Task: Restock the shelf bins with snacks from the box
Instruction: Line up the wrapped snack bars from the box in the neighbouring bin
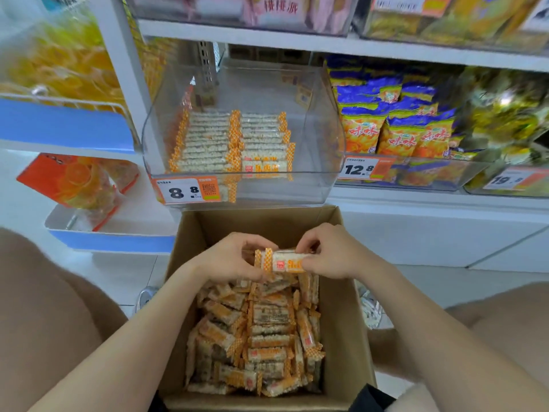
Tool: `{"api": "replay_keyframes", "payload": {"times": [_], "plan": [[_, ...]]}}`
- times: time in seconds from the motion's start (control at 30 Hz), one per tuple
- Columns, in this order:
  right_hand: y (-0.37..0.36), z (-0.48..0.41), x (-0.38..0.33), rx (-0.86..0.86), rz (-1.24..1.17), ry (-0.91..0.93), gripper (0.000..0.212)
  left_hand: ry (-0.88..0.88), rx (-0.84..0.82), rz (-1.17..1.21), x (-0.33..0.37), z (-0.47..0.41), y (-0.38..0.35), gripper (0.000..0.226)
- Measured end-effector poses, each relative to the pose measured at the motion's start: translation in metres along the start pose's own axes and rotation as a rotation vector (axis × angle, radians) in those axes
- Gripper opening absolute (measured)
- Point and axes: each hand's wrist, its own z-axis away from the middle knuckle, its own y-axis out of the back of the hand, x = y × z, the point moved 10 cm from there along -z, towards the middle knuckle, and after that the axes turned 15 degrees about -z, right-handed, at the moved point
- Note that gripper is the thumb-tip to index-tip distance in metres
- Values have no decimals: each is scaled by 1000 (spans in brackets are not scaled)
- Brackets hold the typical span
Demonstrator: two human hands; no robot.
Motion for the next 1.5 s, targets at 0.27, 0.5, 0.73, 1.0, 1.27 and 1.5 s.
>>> {"api": "replay_keyframes", "payload": {"times": [0.27, 0.5, 0.73, 1.0, 1.27, 1.5], "plan": [[18, 24, -63, 25, 87, 160, 52, -152, 242, -194, 84, 38, 74, 30], [83, 39, -124, 269, 53, 370, 47, -197, 489, -201, 126, 57, 154, 51], [137, -26, -133, 367, 198, 417, 46, 6, 600, -746, 87, 20, 197, 34], [89, -123, -100, -84, 195, 111, 46, 162, 383, -818, 58, -21, 186, 45], [93, -131, -101, -48, 236, 1, 45, 219, 222, -868, 38, -35, 178, 49], [110, -120, -107, 188, 178, 33, 53, 212, 258, -832, 40, -32, 179, 46]]}}
